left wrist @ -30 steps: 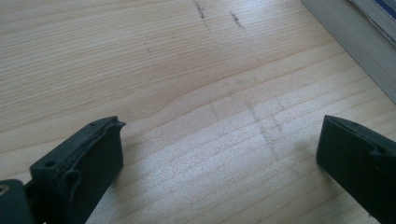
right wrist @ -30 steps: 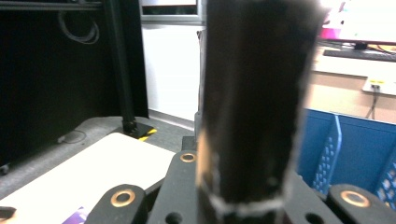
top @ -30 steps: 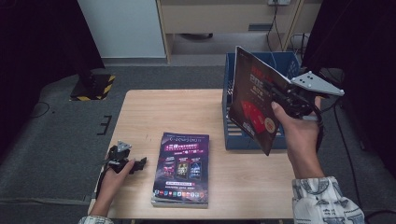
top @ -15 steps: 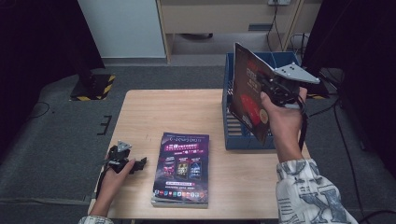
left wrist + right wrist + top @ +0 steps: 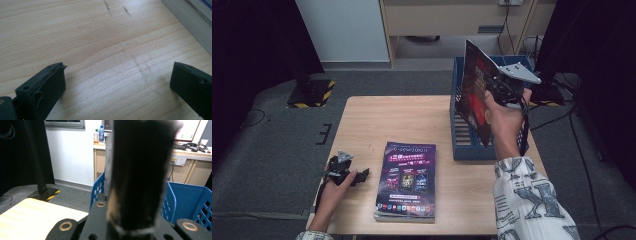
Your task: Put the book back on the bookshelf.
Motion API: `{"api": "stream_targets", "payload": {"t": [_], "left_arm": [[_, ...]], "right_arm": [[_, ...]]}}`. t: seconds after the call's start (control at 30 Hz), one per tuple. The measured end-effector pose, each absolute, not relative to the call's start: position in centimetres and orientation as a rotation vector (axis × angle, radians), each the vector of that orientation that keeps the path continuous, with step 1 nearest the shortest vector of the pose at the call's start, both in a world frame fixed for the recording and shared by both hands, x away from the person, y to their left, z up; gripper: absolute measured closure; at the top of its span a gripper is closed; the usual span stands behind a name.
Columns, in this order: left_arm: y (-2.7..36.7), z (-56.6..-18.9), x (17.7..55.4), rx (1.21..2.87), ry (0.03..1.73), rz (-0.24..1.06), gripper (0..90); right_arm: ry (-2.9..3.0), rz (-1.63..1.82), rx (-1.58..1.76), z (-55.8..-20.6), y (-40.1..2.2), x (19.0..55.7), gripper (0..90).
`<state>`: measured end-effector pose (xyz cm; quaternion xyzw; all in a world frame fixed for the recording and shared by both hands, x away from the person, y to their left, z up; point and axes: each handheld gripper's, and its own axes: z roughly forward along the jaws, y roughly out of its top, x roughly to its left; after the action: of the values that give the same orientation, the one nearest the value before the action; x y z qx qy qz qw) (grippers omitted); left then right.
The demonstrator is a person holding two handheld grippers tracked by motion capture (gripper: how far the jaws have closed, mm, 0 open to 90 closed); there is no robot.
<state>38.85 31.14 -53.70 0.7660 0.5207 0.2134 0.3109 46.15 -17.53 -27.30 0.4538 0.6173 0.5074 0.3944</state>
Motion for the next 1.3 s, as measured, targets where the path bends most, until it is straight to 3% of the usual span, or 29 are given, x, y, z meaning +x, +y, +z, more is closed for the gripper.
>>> {"api": "stream_targets", "payload": {"t": [1.3], "left_arm": [[31.1,-53.7,38.9,2.021,1.375,0.561,0.0]], "right_arm": [[1.469,1.299,1.195,-31.9,-15.8,49.5,86.9]]}}
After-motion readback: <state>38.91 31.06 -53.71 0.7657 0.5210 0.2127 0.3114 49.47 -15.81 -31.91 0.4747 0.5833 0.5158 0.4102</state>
